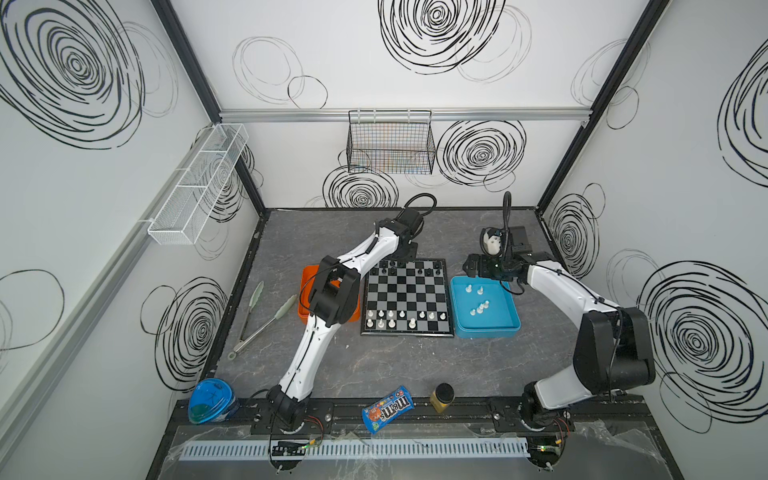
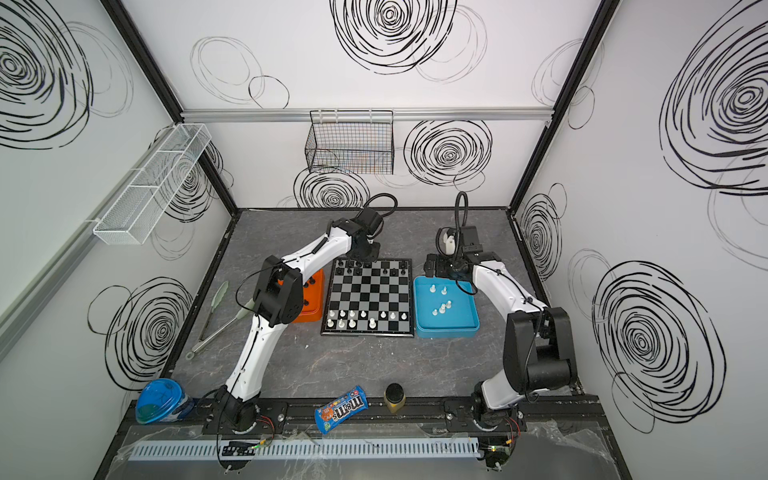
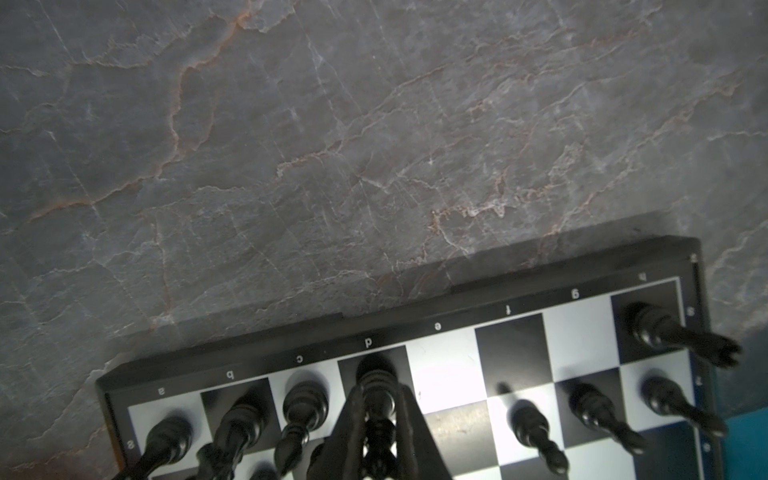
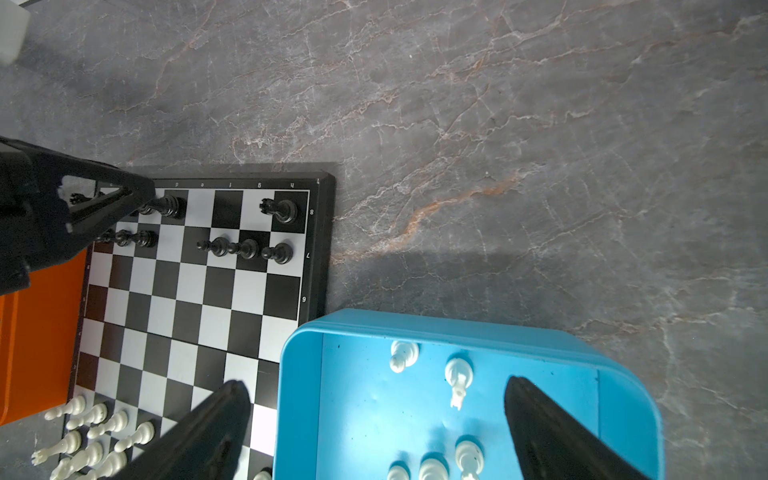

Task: Set up the chess pieces on the board
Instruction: 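Lower the black piece onto the board's farthest row with the left gripper, then open the left gripper and raise it back over the orange tray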

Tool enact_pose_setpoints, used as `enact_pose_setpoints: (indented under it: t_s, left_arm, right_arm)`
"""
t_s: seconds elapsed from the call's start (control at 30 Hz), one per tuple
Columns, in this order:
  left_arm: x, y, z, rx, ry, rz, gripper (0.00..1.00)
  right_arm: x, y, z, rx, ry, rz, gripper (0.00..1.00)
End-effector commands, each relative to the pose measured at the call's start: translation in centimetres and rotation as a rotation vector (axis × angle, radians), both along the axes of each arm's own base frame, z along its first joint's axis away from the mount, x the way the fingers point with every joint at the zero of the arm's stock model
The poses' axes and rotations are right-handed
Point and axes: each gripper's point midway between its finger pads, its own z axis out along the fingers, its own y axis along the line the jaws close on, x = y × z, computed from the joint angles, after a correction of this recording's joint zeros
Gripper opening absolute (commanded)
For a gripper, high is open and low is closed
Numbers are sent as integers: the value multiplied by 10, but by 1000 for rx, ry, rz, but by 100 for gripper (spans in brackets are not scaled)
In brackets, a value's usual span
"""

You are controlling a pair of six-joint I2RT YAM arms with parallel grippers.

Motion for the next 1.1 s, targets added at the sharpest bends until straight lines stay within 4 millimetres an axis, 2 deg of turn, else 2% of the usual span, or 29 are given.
enact_pose_setpoints:
  t_s: [0.0,0.23,0.43,0.8,0.97,1.07]
  left_arm:
    - [5,-3,-4,5,-8,-3,19]
    - [5,-4,-6,3,-8,-3,23]
    - [7,-7,3,-18,-20,-1,29]
    - [11,-7,38,-32,-72,3,36]
    - [10,-1,63,-37,-104,10,43]
    - [7,3,87,-57,-133,12,48]
  right_arm:
    - [-2,-2,-2,-6,18,9,100]
    - [-2,-2,-3,-5,19,10,100]
    - [-1,-1,-4,-4,22,11,100]
    - [-1,-1,-2,0,22,13,100]
    - [2,-12,3,-42,19,-40,100]
    - [5,-16,10,-51,-3,-72,100]
